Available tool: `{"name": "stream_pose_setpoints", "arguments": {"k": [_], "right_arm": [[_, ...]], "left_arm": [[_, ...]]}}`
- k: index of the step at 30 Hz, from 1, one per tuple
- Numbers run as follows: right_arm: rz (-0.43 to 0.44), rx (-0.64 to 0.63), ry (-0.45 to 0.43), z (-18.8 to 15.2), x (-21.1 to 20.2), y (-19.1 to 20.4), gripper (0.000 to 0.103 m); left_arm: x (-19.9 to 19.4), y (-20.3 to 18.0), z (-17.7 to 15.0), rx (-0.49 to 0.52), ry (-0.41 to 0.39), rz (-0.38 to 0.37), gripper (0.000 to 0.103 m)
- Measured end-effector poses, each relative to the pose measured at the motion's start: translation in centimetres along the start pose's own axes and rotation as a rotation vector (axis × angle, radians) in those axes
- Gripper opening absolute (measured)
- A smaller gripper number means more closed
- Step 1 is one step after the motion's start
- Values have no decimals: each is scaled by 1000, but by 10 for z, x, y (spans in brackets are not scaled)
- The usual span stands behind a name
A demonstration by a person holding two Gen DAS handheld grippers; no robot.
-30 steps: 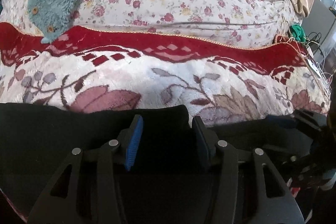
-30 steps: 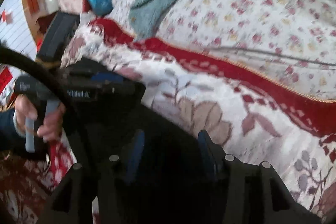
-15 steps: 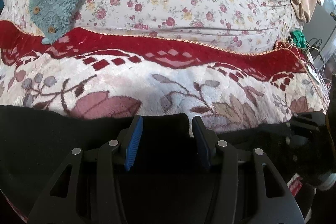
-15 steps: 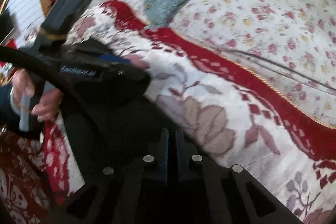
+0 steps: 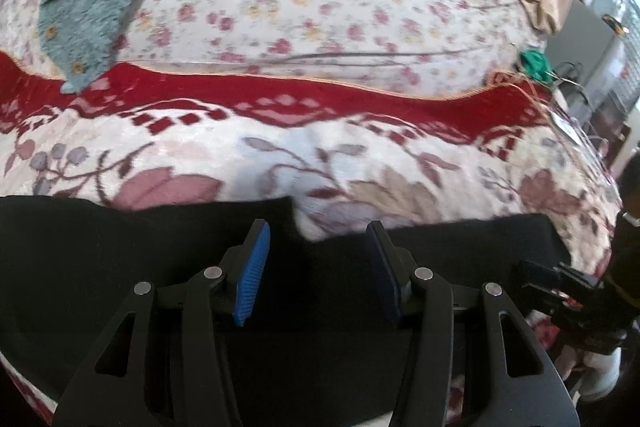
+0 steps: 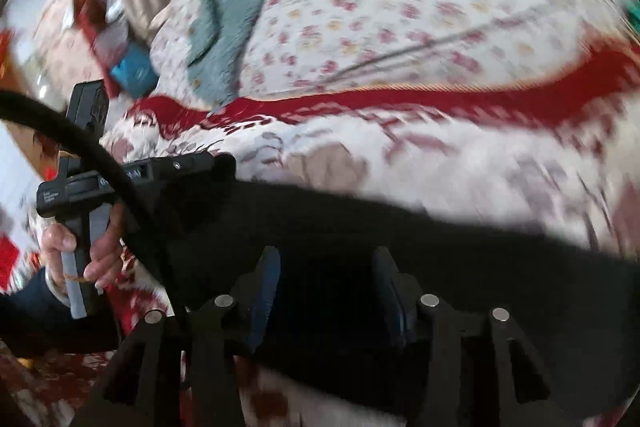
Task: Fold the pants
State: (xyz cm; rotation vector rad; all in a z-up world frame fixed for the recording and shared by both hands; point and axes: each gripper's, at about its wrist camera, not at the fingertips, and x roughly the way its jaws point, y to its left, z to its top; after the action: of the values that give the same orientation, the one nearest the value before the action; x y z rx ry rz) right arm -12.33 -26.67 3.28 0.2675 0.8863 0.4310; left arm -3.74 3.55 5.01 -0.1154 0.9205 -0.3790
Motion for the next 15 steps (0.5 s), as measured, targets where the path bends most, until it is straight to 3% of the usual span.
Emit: {"name": "stream_pose_setpoints", "arguments": {"k": [5, 10, 15], "right_arm": [[-61, 87, -37, -20, -36, -21, 46], [-50, 198, -89, -31, -61, -36, 50], [-63, 279, -84, -41, -71, -47, 50]], "left_arm": [[-3, -25, -10, 43, -4, 32, 51], [-4, -42, -16, 67, 28, 8, 51], [-6, -58, -17, 104, 24, -11, 51]]}}
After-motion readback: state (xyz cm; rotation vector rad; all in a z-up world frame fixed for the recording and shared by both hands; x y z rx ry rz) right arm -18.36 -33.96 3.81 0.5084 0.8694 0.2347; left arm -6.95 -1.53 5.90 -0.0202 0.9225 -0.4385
